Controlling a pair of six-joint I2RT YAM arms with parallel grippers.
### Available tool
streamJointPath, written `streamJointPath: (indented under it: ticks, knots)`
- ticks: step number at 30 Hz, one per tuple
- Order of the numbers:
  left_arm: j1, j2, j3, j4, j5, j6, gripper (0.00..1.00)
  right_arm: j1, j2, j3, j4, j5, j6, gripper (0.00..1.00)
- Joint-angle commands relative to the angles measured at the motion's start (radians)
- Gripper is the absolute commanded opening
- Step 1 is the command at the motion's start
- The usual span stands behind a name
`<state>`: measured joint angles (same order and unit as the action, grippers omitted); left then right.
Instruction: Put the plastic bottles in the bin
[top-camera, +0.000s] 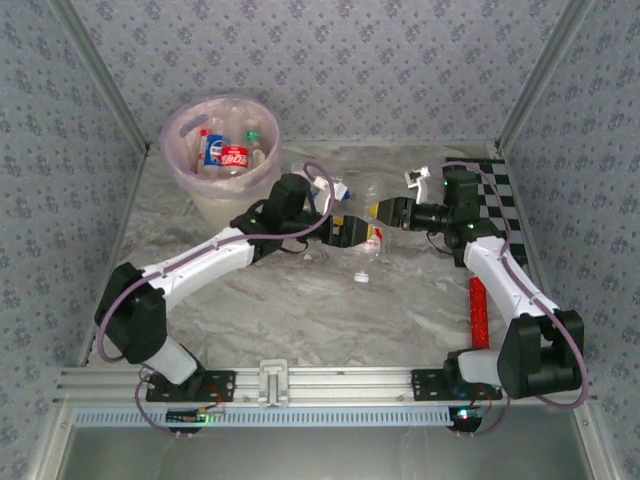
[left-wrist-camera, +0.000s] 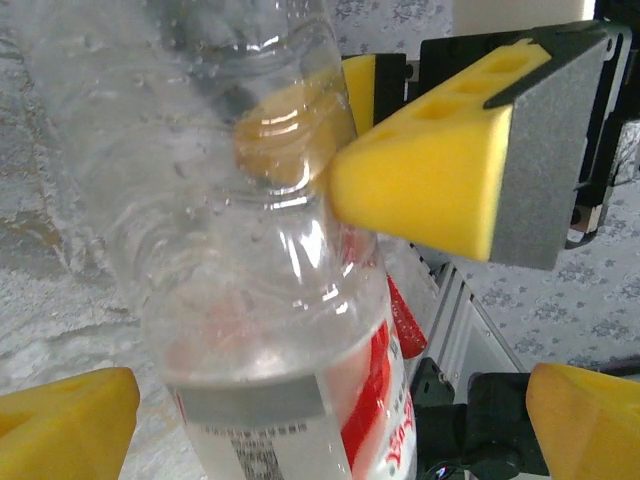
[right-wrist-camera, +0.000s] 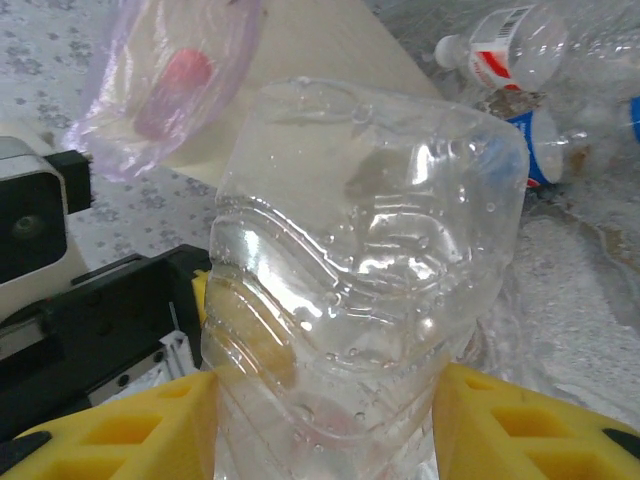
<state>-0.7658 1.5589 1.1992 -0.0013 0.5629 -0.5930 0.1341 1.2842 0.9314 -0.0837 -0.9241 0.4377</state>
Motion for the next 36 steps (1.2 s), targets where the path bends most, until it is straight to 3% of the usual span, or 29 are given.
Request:
streamJointPath:
  ticks: [1, 6, 14, 22, 25, 30, 36]
  knots:
    - [0.007, 0.014, 0.026, 0.078, 0.036, -0.004, 0.97, 0.001, -0.046, 0.000, 0.063, -0.067, 0.041, 0.55]
    - [0.007, 0.017, 0.016, 0.107, 0.027, -0.016, 0.76, 0.005, -0.067, -0.007, 0.079, -0.071, 0.063, 0.55]
    - [0.007, 0.020, 0.016, 0.150, 0.032, -0.043, 0.53, 0.017, -0.076, -0.004, 0.092, -0.062, 0.075, 0.55]
    - [0.038, 0.000, 0.054, 0.055, 0.001, 0.004, 0.45, -0.014, -0.090, 0.052, -0.075, 0.018, -0.028, 0.76]
    - [0.082, -0.020, 0.088, -0.010, -0.025, 0.028, 0.45, -0.068, -0.138, 0.058, -0.145, 0.090, -0.062, 1.00]
    - [0.185, -0.067, 0.238, -0.186, -0.080, 0.137, 0.42, -0.091, -0.165, 0.062, -0.284, 0.198, -0.150, 1.00]
    - [0.372, -0.068, 0.485, -0.381, -0.131, 0.203, 0.34, -0.086, -0.179, -0.008, -0.303, 0.254, -0.148, 1.00]
